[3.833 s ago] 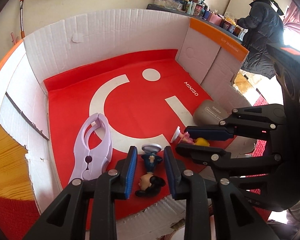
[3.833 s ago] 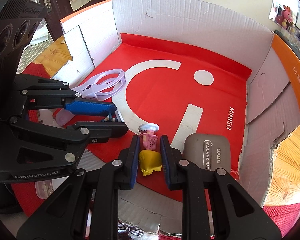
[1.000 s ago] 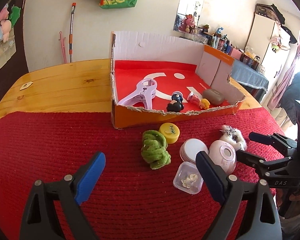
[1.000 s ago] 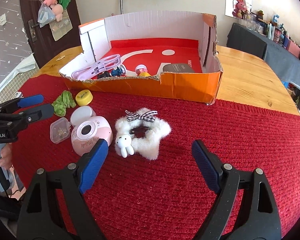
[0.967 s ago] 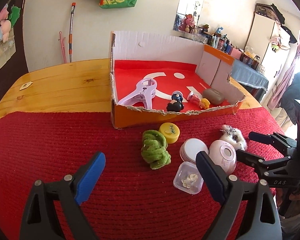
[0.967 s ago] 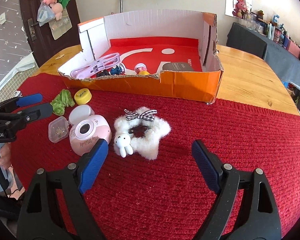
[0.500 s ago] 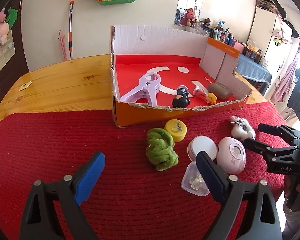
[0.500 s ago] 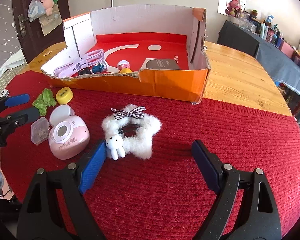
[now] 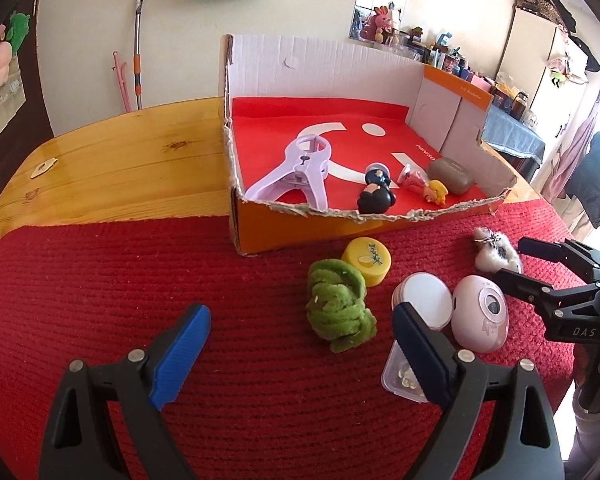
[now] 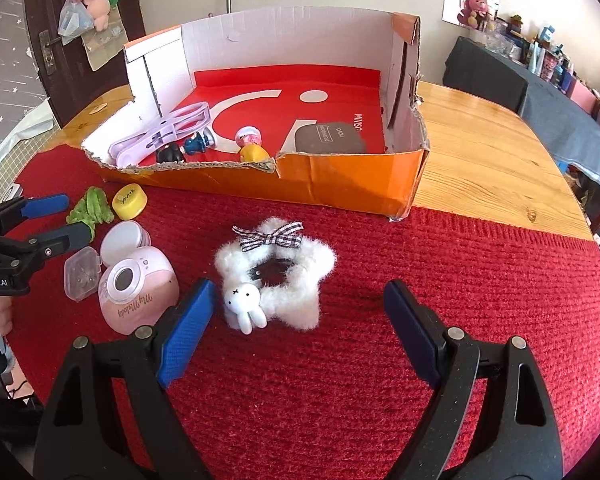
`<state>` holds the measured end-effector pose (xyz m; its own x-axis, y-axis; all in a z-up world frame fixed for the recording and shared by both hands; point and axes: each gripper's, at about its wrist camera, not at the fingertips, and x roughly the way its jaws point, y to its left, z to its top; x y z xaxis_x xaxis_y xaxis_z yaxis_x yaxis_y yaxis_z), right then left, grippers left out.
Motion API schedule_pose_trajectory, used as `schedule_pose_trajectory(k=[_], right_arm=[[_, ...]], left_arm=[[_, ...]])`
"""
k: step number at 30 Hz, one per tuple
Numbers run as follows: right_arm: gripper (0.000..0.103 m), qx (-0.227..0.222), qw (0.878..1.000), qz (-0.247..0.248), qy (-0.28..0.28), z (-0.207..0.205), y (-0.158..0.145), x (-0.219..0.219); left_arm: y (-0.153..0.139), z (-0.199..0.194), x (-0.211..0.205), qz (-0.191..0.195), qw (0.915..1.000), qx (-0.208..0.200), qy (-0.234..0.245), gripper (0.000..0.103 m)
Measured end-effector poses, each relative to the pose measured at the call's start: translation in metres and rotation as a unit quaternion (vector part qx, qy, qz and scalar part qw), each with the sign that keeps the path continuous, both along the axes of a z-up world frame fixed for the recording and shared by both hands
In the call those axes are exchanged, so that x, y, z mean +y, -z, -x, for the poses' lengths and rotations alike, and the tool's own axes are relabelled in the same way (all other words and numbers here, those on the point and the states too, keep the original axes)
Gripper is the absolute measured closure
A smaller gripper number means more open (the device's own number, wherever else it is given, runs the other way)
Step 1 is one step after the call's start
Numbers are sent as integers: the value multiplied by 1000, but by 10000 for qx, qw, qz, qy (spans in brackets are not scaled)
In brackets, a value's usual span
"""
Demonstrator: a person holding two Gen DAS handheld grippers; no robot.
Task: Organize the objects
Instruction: 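Open both tools and withdraw them from the box, then grasp the green scrunchie with the left tool while the right tool grasps the white fluffy star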
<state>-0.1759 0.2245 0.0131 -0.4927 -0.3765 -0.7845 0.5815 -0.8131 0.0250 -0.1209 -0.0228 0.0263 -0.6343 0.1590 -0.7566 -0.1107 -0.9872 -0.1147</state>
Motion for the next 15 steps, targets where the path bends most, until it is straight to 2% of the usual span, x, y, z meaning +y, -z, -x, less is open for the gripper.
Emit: schedule_pose_trajectory(k=[10,13,15], right_arm=[[16,-9,9998,-192,-59,3,6,-10],[0,-54,9993,-378,-34,4,9,-14],[0,-92,9994,-335,-32,5,9,-12]], left_arm=[[3,5,5,-7,9999,-18,120,14],[4,5,8,80,9999,2,131,14],[5,5,9,114,9998,10,140,14]])
